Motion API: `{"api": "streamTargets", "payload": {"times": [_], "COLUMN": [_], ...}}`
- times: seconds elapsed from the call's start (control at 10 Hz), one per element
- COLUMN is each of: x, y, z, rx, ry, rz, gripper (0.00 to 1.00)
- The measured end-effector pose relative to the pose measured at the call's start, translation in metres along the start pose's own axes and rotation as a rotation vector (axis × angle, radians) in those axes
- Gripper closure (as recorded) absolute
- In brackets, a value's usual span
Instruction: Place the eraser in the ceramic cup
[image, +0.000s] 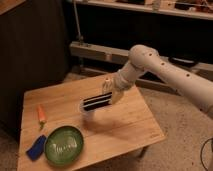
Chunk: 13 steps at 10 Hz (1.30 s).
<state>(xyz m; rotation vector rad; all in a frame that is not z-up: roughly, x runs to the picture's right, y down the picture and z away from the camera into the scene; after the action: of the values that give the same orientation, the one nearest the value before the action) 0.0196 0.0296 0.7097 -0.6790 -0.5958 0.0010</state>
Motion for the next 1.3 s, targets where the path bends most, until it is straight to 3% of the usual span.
{"api": "streamTargets", "payload": {"times": [0.4, 0.7, 1.3], "x": [-0.006, -0.002, 0.002], "y": [-0.003, -0.008, -0.015], "z": [0.012, 0.018, 0.029], "rx": [-0.012, -0.001, 0.047], "ry": [-0.024, -0.022, 0.091], "rz": [0.004, 0.015, 0.035], "gripper": [0.86, 0.86, 0.86]}}
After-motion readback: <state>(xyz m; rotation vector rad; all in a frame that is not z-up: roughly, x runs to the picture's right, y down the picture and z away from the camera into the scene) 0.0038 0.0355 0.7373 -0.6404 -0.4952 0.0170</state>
